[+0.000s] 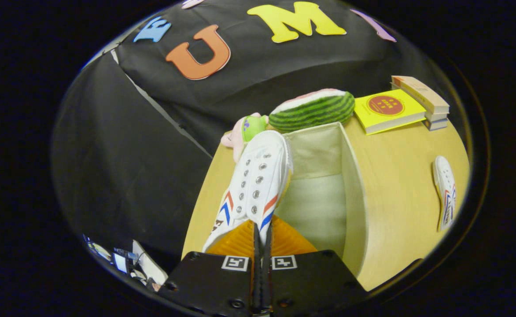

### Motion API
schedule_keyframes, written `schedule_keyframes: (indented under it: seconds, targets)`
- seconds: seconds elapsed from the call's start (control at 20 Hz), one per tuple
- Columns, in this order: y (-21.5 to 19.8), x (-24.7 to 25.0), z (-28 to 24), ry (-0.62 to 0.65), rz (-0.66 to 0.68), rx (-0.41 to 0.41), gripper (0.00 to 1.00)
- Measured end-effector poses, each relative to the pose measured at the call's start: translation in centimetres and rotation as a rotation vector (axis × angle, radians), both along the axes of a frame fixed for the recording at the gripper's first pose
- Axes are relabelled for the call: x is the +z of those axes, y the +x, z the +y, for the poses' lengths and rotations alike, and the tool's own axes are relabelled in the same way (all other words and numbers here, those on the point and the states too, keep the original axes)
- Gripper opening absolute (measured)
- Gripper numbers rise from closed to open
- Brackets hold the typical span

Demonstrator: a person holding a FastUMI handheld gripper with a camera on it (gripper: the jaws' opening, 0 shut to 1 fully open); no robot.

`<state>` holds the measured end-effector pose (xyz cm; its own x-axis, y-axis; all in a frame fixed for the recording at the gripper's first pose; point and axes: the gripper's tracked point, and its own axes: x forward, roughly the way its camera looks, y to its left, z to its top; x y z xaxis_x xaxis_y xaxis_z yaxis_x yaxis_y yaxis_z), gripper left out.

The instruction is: Open the storage box then place both shoes into the box .Put the left shoe in first, then the right shoe, with the right side of both shoes facing outward in a uniform manner.

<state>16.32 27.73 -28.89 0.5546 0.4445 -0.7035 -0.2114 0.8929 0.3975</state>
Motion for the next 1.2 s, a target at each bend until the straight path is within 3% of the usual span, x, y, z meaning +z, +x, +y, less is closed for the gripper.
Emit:
schedule_keyframes:
  seconds: [0.05,0.15,0.25,0.5,0.65,0.8,0.95,1.2]
  targets:
    - [0.6,0.8,0.4,0.018,-0.03,0.016,0.15]
    - [2.1,3.1,-2.7,-0.089,-0.173,-0.042,0.43]
    - [2.9,6.6,-5.7,-0.212,-0.324,-0.077,0.77]
    - [1.9,11.7,-11.4,-0.365,-0.454,-0.096,0.89]
    - [1.9,15.0,-14.9,-0.444,-0.567,-0.122,0.91]
    - [0.5,16.9,-18.5,-0.438,-0.574,-0.162,0.97]
    - [0.1,18.4,-24.4,-0.513,-0.587,-0.227,1.0]
    - [-0.5,16.9,-33.1,-0.543,-0.492,-0.283,1.0]
